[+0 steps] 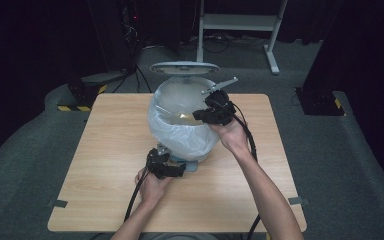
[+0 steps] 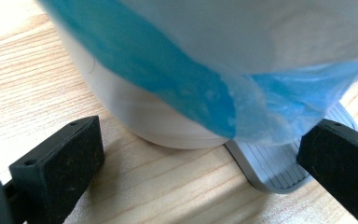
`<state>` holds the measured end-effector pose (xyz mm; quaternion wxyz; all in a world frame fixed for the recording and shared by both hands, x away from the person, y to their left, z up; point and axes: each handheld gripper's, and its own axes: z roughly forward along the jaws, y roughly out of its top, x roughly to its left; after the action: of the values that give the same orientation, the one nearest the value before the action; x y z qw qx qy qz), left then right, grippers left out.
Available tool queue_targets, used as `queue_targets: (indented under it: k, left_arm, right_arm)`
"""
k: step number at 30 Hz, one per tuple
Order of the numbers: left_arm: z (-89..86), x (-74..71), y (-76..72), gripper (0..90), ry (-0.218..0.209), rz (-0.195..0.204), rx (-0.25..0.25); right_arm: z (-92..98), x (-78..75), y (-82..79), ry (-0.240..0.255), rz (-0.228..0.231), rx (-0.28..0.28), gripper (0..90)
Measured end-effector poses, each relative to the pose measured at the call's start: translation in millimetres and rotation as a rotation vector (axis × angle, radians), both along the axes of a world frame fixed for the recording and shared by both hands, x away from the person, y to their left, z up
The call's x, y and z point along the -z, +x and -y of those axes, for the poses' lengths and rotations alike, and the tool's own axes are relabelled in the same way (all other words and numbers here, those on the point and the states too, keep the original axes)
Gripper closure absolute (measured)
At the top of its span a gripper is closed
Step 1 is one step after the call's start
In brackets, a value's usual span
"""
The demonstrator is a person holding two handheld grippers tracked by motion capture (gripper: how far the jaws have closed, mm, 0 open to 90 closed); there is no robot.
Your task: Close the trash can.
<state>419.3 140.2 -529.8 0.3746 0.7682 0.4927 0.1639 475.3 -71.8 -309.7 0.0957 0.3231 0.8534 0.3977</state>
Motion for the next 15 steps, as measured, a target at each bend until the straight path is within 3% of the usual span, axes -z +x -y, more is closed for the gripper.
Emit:
queue_targets:
  k: [3,6,9,11,15]
  left_arm:
    - [0.0,0.0,0.0,0.6,0.000,0.000,0.000]
    - [-0.1,0.0,0.0,0.6,0.001,0.000,0.001]
    - [0.0,0.0,0.0,0.6,0.000,0.000,0.000]
    - [0.0,0.0,0.0,0.6,0.000,0.000,0.000]
    - [0.1,0.0,0.0,0.6,-0.001,0.000,0.000]
  right_arm:
    - [0.2,-2.6,-2.0,0.017,0.013,-0.001,71.0]
    - [-1.2,-7.3,-6.2,0.038,0.037,-0.018,66.6]
    - [-6.9,-9.5,-7.7,0.028,0.044,-0.034,65.7]
    - [-11.3,-8.7,-6.0,0.014,0.041,-0.040,68.1]
    - [-15.2,-5.4,-0.8,-0.028,0.048,-0.035,85.2]
